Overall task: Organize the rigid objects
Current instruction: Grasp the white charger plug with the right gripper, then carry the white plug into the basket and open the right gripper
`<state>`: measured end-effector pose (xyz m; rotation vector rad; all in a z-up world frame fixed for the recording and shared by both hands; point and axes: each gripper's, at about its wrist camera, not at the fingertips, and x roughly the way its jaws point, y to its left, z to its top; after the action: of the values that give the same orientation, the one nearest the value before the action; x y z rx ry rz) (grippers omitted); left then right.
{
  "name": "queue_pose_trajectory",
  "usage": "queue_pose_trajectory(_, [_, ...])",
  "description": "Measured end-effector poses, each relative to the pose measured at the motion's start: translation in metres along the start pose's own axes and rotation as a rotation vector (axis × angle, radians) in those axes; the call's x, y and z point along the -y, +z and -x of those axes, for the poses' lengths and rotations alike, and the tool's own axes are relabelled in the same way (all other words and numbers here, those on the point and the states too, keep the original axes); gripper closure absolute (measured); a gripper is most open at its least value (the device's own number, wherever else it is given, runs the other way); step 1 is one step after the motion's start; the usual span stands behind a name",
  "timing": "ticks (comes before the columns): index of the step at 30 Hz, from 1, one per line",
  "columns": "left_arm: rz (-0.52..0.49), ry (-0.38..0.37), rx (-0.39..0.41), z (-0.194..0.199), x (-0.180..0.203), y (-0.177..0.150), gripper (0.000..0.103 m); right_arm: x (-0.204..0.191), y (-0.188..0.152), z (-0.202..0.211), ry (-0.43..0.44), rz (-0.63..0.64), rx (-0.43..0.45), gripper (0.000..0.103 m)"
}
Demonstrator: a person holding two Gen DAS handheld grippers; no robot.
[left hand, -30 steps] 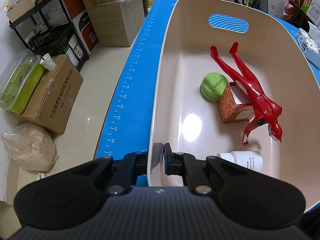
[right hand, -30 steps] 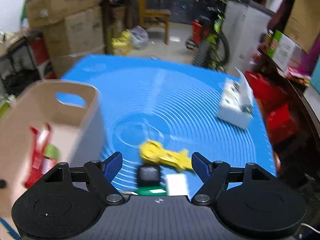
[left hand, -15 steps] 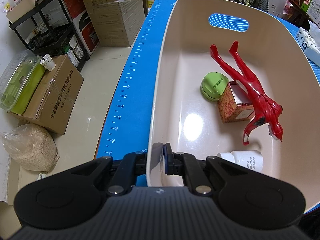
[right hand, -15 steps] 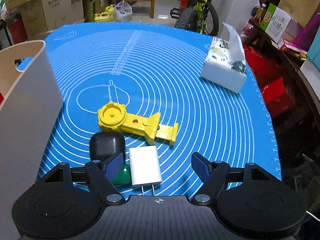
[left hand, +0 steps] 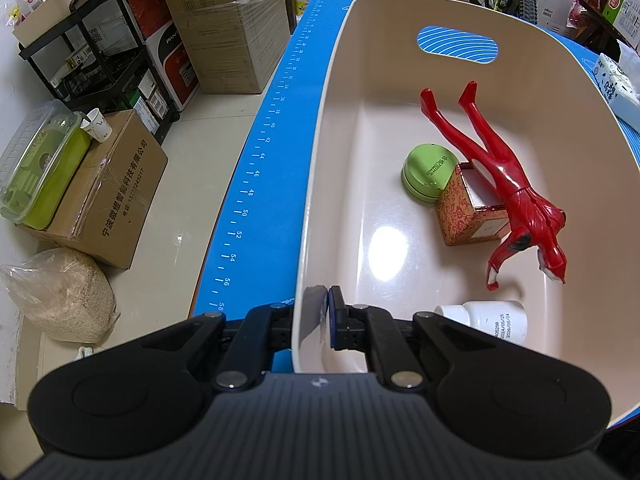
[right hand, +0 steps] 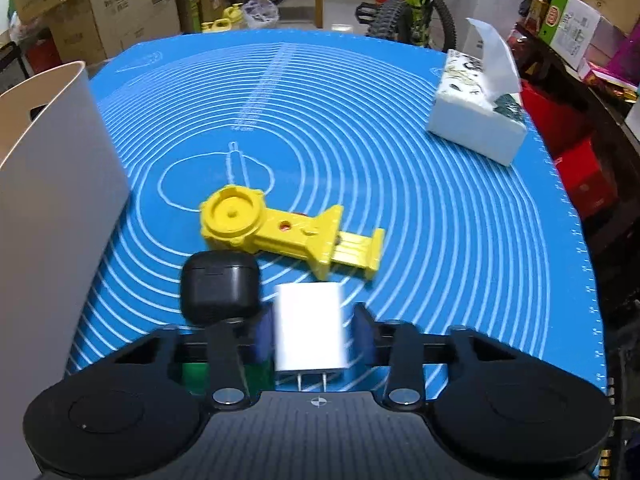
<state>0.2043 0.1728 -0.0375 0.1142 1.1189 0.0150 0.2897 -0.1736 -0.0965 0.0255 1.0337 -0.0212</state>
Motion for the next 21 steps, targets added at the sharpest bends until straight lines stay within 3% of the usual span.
queue_pose_trajectory(10, [0.001, -0.001, 0.0, 0.0, 0.0, 0.0, 0.092, -0.001, -0.003, 0.015, -0.028, 0.0, 0.043, 0.061])
queue_pose_trajectory(21, [0.001, -0.001, 0.0, 0.0, 0.0, 0.0, 0.092, -0.019, 0.012, 0.079, -0.001, 0.042, 0.195, 0.061])
